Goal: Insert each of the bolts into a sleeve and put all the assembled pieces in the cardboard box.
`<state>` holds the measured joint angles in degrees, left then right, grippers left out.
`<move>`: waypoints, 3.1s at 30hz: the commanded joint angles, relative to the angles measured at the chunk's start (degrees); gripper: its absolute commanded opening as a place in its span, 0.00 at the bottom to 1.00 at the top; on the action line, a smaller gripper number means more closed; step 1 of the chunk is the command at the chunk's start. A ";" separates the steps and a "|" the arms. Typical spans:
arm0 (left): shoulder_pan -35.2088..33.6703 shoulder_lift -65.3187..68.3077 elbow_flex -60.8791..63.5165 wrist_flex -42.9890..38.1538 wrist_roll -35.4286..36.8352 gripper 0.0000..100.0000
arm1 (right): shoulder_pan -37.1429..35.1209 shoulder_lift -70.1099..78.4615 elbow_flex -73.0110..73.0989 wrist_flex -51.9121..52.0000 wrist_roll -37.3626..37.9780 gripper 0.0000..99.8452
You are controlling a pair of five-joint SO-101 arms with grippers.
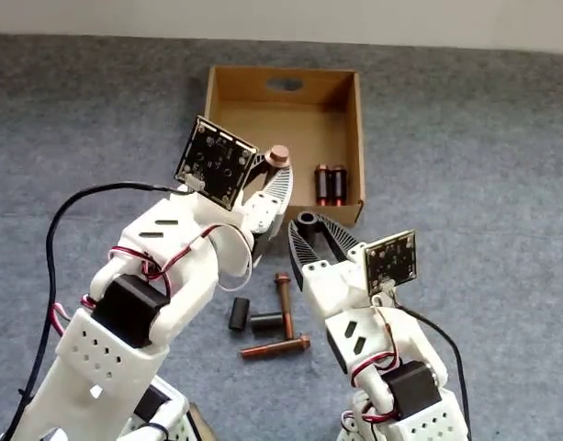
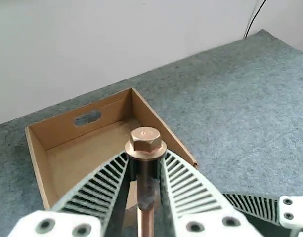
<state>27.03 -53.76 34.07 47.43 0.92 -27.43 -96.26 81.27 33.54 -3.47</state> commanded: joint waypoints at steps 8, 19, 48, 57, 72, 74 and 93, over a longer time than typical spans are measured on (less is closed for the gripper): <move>0.13 -12.09 1.27 -1.14 0.26 0.01 | -0.40 -1.71 0.04 -1.36 -0.53 0.01; 0.13 -17.19 5.14 -5.10 0.18 0.01 | -0.13 -7.96 0.57 -1.19 -0.44 0.01; 7.43 -2.51 5.32 -13.45 12.92 0.01 | -0.13 -7.96 1.36 -3.03 -0.53 0.01; 7.60 -2.51 5.49 -23.30 13.36 0.01 | -0.13 -7.96 3.82 -2.95 -0.35 0.01; 7.34 -2.86 13.58 -21.27 13.36 0.01 | -0.13 -7.96 3.65 -2.95 -0.44 0.01; 7.43 -2.86 13.58 -21.19 13.36 0.01 | -0.13 -7.96 3.56 -2.95 -0.44 0.01; 7.69 -2.42 14.02 -21.45 12.92 0.01 | -0.04 -8.04 3.47 -3.03 -0.53 0.01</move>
<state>33.89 -56.40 48.57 26.15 13.85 -27.60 -103.91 85.76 31.96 -3.47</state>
